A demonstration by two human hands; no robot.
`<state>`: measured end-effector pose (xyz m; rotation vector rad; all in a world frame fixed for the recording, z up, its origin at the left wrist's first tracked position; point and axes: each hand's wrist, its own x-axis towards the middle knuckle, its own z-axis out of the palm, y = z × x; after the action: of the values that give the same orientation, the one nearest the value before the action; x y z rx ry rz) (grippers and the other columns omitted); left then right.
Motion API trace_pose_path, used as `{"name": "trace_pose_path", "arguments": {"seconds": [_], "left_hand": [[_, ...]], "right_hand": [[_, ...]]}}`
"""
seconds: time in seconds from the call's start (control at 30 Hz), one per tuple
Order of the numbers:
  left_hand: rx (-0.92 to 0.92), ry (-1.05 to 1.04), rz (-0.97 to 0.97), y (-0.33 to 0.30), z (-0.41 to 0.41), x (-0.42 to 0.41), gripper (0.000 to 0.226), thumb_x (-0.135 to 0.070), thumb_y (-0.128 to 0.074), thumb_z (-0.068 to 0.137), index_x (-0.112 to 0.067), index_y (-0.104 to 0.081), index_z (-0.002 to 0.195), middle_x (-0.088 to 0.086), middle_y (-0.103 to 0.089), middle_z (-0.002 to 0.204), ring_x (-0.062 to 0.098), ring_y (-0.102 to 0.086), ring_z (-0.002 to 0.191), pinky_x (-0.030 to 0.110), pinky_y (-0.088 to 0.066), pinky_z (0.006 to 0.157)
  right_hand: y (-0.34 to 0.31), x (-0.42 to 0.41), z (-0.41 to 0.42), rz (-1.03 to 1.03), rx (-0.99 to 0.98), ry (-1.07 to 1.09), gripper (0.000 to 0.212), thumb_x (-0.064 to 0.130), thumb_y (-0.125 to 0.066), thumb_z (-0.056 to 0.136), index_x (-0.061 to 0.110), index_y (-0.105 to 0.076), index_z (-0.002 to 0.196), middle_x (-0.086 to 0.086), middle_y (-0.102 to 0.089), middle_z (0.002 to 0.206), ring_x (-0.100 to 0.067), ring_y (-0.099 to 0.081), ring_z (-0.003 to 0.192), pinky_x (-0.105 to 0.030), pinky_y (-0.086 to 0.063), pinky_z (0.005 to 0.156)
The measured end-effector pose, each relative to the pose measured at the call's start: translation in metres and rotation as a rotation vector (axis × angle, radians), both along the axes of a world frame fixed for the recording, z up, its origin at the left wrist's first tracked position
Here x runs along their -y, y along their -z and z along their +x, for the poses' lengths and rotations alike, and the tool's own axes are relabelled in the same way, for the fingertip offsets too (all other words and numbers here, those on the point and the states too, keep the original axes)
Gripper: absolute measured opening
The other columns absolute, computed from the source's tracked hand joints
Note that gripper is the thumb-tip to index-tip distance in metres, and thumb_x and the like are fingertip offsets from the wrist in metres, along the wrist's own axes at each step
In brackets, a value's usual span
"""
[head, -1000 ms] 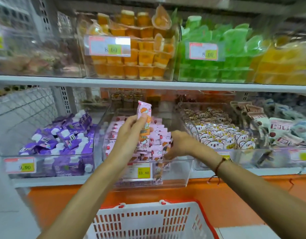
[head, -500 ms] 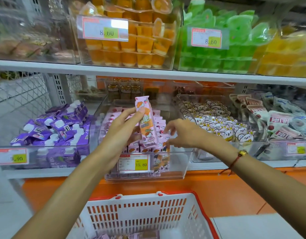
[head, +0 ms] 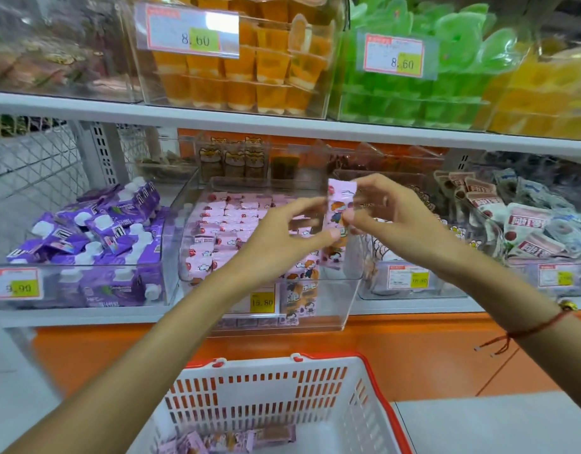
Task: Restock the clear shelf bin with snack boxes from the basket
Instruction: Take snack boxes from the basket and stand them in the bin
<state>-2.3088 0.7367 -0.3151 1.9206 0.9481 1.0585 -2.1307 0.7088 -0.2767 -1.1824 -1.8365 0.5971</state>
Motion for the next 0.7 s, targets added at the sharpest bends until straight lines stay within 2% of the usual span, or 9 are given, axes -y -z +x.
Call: {"name": "trace_pose_path", "arguments": {"seconds": [0.07, 0.13, 0.2, 0.3, 0.37, 0.47, 0.53, 0.7], "left_hand": [[-0.324, -0.109, 0.201, 0.010, -0.010, -0.005, 0.051, -0.037, -0.067, 0.084, -0.033, -0.048, 0.131, -0.011, -0.047, 0.136, 0.007, -0.043, 0.124, 0.029, -0.037, 0.100], [-0.581, -0.202, 0.405, 0.021, -0.020, -0.008, 0.036, -0.035, -0.061, 0.088, -0.034, -0.053, 0.123, -0.010, -0.053, 0.127, 0.013, -0.047, 0.117, 0.028, -0.039, 0.086], [-0.681, -0.241, 0.501, 0.029, -0.028, -0.010, 0.023, -0.034, -0.054, 0.092, -0.033, -0.059, 0.115, -0.010, -0.060, 0.110, 0.013, -0.053, 0.106, 0.024, -0.034, 0.072], [-0.668, -0.271, 0.517, 0.035, -0.035, -0.013, 0.020, -0.035, -0.051, 0.094, -0.033, -0.062, 0.110, -0.011, -0.062, 0.103, 0.013, -0.056, 0.099, 0.024, -0.033, 0.069], [-0.645, -0.264, 0.510, 0.036, -0.036, -0.014, 0.020, -0.034, -0.051, 0.093, -0.033, -0.064, 0.108, -0.010, -0.063, 0.102, 0.014, -0.056, 0.097, 0.025, -0.034, 0.069], [-0.623, -0.252, 0.489, 0.037, -0.036, -0.015, 0.019, -0.034, -0.051, 0.093, -0.034, -0.064, 0.107, -0.011, -0.064, 0.102, 0.013, -0.056, 0.096, 0.027, -0.037, 0.071], [-0.612, -0.247, 0.484, 0.038, -0.036, -0.015, 0.019, -0.034, -0.052, 0.093, -0.033, -0.065, 0.107, -0.010, -0.064, 0.102, 0.013, -0.056, 0.095, 0.027, -0.037, 0.074], [-0.617, -0.211, 0.460, 0.037, -0.038, -0.013, 0.021, -0.034, -0.050, 0.094, -0.034, -0.064, 0.110, -0.009, -0.064, 0.104, 0.013, -0.055, 0.097, 0.032, -0.043, 0.083]], "right_hand": [[0.008, -0.005, -0.001, 0.022, 0.024, 0.074, 0.026, 0.007, -0.060, 0.090, 0.013, -0.047, 0.112, 0.007, -0.058, 0.089, -0.008, -0.064, 0.076, -0.026, -0.056, 0.076], [0.017, -0.009, -0.006, 0.010, 0.121, 0.088, 0.029, 0.009, -0.059, 0.091, 0.016, -0.043, 0.113, 0.004, -0.059, 0.092, -0.014, -0.064, 0.081, -0.028, -0.055, 0.078], [0.029, -0.011, -0.015, 0.011, 0.236, 0.080, 0.030, 0.010, -0.058, 0.092, 0.018, -0.042, 0.116, -0.003, -0.060, 0.100, -0.017, -0.064, 0.088, -0.031, -0.054, 0.080], [0.051, -0.009, -0.029, -0.007, 0.274, 0.063, 0.021, 0.013, -0.054, 0.095, 0.021, -0.044, 0.112, -0.004, -0.059, 0.111, -0.018, -0.065, 0.091, -0.037, -0.055, 0.082], [0.061, -0.008, -0.033, 0.002, 0.259, 0.083, 0.019, 0.014, -0.053, 0.095, 0.024, -0.045, 0.109, -0.001, -0.056, 0.114, -0.015, -0.064, 0.092, -0.033, -0.055, 0.080], [0.069, -0.008, -0.031, 0.189, 0.486, 0.198, 0.020, 0.020, -0.057, 0.094, 0.017, -0.053, 0.113, -0.001, -0.052, 0.117, -0.014, -0.056, 0.091, -0.029, -0.048, 0.077], [0.073, -0.009, -0.029, 0.274, 0.620, 0.240, 0.024, 0.024, -0.056, 0.094, 0.015, -0.057, 0.116, -0.001, -0.054, 0.114, -0.015, -0.055, 0.091, -0.025, -0.042, 0.072], [0.076, -0.004, -0.030, 0.197, 0.675, 0.176, 0.026, 0.023, -0.046, 0.098, 0.016, -0.064, 0.117, -0.001, -0.071, 0.101, -0.019, -0.065, 0.091, -0.034, -0.052, 0.075]]}}
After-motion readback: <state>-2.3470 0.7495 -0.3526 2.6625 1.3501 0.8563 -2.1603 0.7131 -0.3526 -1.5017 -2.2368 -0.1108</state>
